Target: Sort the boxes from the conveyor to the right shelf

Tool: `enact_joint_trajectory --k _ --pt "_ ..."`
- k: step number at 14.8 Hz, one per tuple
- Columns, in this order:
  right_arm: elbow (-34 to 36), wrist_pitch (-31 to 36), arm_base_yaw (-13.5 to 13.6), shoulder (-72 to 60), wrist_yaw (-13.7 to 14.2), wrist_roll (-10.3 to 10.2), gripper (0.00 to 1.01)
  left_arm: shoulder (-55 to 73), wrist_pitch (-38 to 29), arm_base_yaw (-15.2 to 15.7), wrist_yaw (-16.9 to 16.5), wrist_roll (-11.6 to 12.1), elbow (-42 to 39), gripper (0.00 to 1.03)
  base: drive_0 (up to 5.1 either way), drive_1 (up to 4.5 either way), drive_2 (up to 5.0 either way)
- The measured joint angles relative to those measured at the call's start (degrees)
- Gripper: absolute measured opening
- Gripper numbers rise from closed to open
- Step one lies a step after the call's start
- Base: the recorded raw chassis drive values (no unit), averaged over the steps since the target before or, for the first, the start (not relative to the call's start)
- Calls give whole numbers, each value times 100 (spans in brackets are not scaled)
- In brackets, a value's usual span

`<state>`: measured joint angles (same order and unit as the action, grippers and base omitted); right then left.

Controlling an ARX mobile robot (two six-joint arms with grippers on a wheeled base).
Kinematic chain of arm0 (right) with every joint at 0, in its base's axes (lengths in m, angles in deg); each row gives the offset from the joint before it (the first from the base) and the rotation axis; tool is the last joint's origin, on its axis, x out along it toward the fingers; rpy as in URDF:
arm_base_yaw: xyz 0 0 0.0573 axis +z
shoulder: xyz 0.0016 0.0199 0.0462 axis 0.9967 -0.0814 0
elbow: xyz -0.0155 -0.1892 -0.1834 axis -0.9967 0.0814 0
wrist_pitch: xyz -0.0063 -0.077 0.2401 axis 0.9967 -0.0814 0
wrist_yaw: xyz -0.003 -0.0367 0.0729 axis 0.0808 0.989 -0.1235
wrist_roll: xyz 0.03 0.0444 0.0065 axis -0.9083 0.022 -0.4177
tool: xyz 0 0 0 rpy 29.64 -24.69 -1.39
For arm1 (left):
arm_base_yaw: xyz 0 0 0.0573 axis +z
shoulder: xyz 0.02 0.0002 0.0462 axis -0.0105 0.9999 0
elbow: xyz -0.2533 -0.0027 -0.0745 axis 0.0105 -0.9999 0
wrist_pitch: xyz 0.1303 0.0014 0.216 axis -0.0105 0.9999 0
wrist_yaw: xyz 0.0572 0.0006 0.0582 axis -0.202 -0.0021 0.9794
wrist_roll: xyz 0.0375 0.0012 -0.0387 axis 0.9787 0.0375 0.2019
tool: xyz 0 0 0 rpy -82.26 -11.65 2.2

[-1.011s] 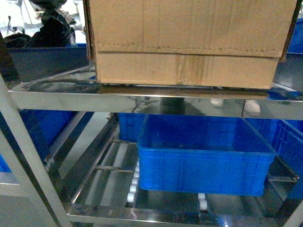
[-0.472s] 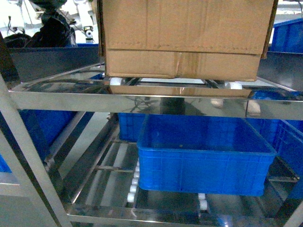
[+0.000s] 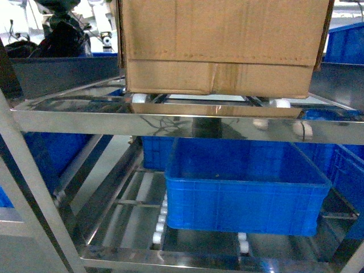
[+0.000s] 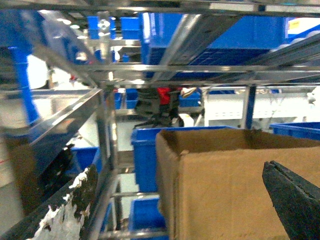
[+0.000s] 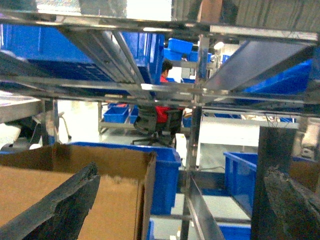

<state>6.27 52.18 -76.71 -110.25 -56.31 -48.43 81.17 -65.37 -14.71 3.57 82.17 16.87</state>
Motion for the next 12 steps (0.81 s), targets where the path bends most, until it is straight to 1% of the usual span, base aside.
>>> enact_joint_trajectory --k 1,2,3,4,5,6,7,9,10,11,12 --pt "564 -595 2 767 -83 94 98 -820 455 179 160 26 -588 98 0 0 0" --pt "940 -1259 -20 1408 -85 133 98 -1497 935 343 219 31 -1027 98 0 0 0" --pt "1088 -1989 -173 2146 13 164 98 -2293 1606 514 286 52 -1377 98 0 0 0" --pt "1054 -1939 -223 2339 44 173 98 -2492 1565 540 310 74 -1373 98 0 0 0" --pt "1036 -1937 -219 2347 37 175 98 -2514 1561 538 306 105 -1357 98 0 0 0" --pt "1012 -2199 -229 2273 -9 125 97 -2494 1655 538 308 131 -1351 98 0 0 0" --pt "1032 -3093 -304 2420 -310 -94 83 -2616 2367 605 256 83 -1360 84 0 0 0" --pt "1305 -3095 -323 2632 -363 -181 73 -2763 2321 684 216 46 -1648 75 0 0 0" --pt "1368 -3073 -343 2673 -382 -195 72 -2798 2315 699 212 35 -1714 73 0 0 0" --pt "1613 -2983 -398 2830 -424 -232 64 -2940 2262 752 168 22 -1954 66 0 0 0" --pt "1969 -2837 -750 3029 -809 -284 52 -3147 2105 841 83 15 -2280 53 0 0 0"
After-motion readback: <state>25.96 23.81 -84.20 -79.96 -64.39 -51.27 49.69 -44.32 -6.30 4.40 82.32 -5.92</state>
